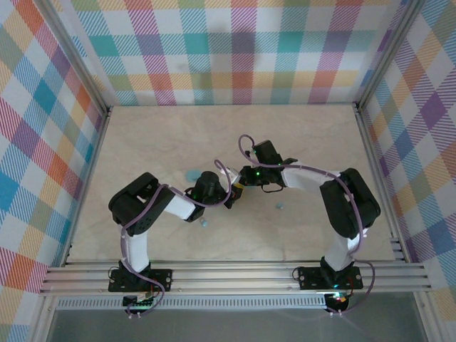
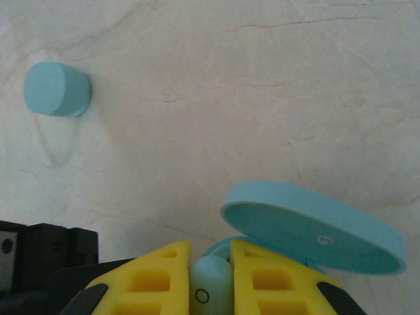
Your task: Insert wireless bluetooth earbuds into charging case
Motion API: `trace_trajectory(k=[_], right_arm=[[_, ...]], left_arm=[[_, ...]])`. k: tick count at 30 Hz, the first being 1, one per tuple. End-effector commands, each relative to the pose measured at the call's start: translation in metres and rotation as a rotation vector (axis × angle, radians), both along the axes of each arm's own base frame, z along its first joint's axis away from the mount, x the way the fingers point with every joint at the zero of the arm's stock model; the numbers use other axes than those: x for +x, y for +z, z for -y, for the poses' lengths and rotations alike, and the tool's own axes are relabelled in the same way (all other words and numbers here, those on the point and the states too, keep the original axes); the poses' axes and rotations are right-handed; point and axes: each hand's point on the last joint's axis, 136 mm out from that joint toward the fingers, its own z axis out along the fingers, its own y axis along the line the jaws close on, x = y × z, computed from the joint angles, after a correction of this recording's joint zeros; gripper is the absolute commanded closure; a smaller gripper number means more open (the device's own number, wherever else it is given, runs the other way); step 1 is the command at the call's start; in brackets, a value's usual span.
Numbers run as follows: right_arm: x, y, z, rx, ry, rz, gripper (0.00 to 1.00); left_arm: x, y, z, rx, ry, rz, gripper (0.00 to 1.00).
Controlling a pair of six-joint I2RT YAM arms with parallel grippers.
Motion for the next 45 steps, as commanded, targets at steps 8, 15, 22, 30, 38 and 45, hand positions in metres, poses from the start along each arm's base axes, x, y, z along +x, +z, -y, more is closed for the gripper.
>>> trace_trajectory(k=[8, 15, 22, 30, 38, 45], right_arm=[[-0.009, -0.04, 0.013, -0.084, 0.017, -0.039, 0.97], [-0.01, -0.045, 0.019, -0.108, 0.012, -0.027, 0.97], [-0.015, -0.052, 0.023, -0.136, 0.009, -0.022, 0.91], [-0.02, -0.05, 0.022, -0.159, 0.009, 0.0, 0.89], [-0.023, -0.044, 0.018, -0.167, 0.014, 0.018, 0.82], [-0.026, -0.038, 0.014, -0.177, 0.019, 0.037, 0.78]], left_arm=[[0.018, 0.022, -0.004, -0.036, 0.042, 0.094, 0.95], [0.011, 0.023, -0.014, 0.0, 0.053, 0.098, 0.91], [0.005, 0.033, -0.023, 0.015, 0.065, 0.118, 0.9], [-0.001, 0.04, -0.027, 0.023, 0.06, 0.124, 0.9], [-0.005, 0.043, -0.033, 0.028, 0.065, 0.127, 0.89], [-0.011, 0.045, -0.038, 0.028, 0.068, 0.124, 0.88]])
